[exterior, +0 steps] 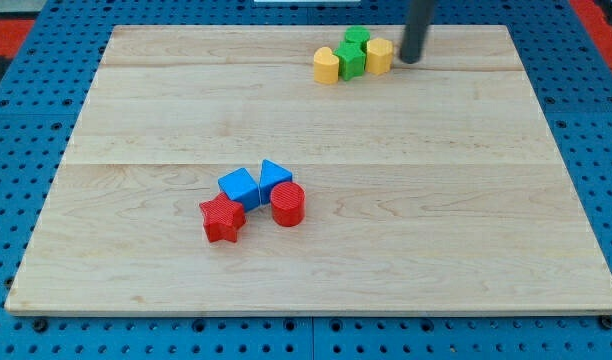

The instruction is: Slightly push the green circle to the left

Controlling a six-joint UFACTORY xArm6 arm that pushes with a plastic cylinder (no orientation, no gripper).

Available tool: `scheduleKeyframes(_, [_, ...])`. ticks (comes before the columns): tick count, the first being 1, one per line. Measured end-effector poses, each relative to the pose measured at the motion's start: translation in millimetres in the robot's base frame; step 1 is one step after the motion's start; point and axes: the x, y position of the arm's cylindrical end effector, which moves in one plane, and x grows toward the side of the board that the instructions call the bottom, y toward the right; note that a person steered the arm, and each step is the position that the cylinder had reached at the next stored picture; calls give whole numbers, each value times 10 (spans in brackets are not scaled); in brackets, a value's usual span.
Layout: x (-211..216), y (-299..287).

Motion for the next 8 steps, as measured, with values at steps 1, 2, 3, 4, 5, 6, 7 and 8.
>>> scheduleKeyframes(1, [48, -321])
scheduleKeyframes(2, [60, 326])
scheduleKeyframes(3, [-431, 272])
scheduleKeyframes(4, [-614, -41])
scheduleKeyframes(5, [-602, -379])
scheduleKeyframes(6, [-416, -424])
scheduleKeyframes(7, [-380, -424])
scheduleKeyframes(8, [-380, -424])
